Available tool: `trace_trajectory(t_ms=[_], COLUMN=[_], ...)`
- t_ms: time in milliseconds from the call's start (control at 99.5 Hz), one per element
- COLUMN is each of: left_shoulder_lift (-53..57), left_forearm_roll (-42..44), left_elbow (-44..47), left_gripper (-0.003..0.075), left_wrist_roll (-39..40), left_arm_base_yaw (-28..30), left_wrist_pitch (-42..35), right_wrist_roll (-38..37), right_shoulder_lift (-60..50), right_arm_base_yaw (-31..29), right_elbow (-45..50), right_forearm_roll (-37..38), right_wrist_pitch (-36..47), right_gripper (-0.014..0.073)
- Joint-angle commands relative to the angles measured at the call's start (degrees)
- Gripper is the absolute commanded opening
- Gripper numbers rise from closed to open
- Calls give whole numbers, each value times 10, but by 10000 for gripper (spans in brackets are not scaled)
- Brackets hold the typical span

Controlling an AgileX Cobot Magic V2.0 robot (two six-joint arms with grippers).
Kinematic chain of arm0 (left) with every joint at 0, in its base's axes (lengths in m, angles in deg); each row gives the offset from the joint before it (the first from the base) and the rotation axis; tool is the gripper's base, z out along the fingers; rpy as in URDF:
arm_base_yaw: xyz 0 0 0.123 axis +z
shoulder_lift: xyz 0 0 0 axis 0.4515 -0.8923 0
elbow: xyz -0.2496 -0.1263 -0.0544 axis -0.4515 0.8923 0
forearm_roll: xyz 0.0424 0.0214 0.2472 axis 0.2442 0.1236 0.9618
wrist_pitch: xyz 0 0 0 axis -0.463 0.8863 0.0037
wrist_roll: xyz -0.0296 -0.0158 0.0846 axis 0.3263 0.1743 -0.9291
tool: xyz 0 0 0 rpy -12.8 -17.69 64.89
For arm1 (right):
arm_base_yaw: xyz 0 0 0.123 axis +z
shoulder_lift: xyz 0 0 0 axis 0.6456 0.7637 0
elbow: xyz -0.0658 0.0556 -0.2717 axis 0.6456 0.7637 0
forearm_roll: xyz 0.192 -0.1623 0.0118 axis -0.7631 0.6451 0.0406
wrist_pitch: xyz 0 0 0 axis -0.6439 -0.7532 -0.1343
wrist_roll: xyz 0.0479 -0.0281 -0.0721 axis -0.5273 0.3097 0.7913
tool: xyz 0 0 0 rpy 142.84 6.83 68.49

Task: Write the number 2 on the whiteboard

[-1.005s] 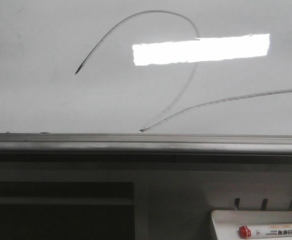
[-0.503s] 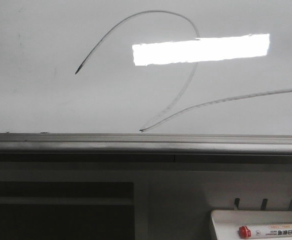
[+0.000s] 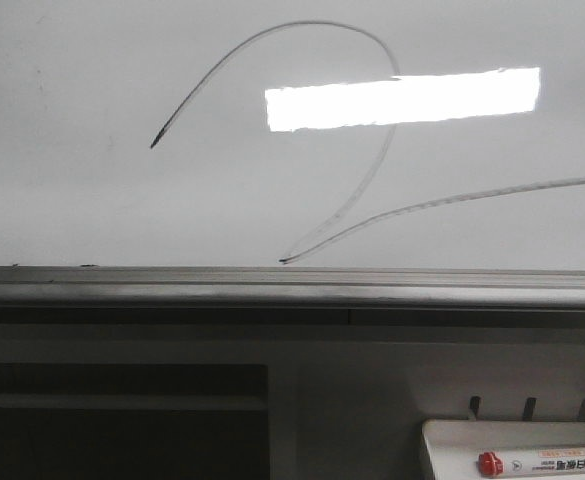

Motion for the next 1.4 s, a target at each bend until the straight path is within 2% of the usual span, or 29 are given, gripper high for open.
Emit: trace_trajectory(t_ms=[0,60,111,291,442,492,543,583,603,613,633,724,794,1015,1266,1327,1387], left_shoulder_lift=[-2,-2,-2,2,5,4,-2,-8,-12,-15,-21,-48,-75,-162,-201,-201,-201], left_forearm_roll=[-44,-44,-44,-31,7,8,3,0,0,0,0,0,0,0,-3,-14,-16], left_elbow=[-19,-19,-17,21,78,103,123,137,141,144,149,156,155,153,153,153,153], left_gripper=[-20,-20,-20,-20,-20,-20,-20,-20,-20,-20,-20,-20,-20,-20,-19,0,59], left_wrist_roll=[33,51,61,104,197,227,238,239,239,239,239,239,239,239,239,239,239], left_arm_base_yaw=[-1,0,0,0,6,16,27,34,38,40,41,47,47,46,46,46,46], left_wrist_pitch=[-67,-81,-95,-182,-342,-415,-481,-536,-553,-569,-592,-663,-684,-686,-683,-683,-683], right_wrist_roll=[7,7,7,7,-7,-25,-36,-36,-36,-36,-36,-39,-39,-42,-43,-43,-43], right_shoulder_lift=[-12,-15,-24,-66,-110,-120,-129,-134,-136,-137,-139,-139,-139,-135,-135,-135,-135], right_arm_base_yaw=[1,1,-1,-44,-133,-162,-186,-203,-210,-212,-218,-226,-226,-226,-226,-226,-226], right_elbow=[-16,-16,-16,-16,-16,-16,-16,-16,-15,-15,-14,-4,6,34,43,43,43], right_forearm_roll=[5,25,53,111,112,112,112,112,112,112,112,111,108,92,90,89,89], right_wrist_pitch=[51,54,54,23,-18,-31,-45,-59,-66,-68,-72,-72,-70,-55,-63,-63,-64], right_gripper=[346,459,506,502,493,445,328,168,46,46,-74,-62,-62,-62,-62,-62,-62])
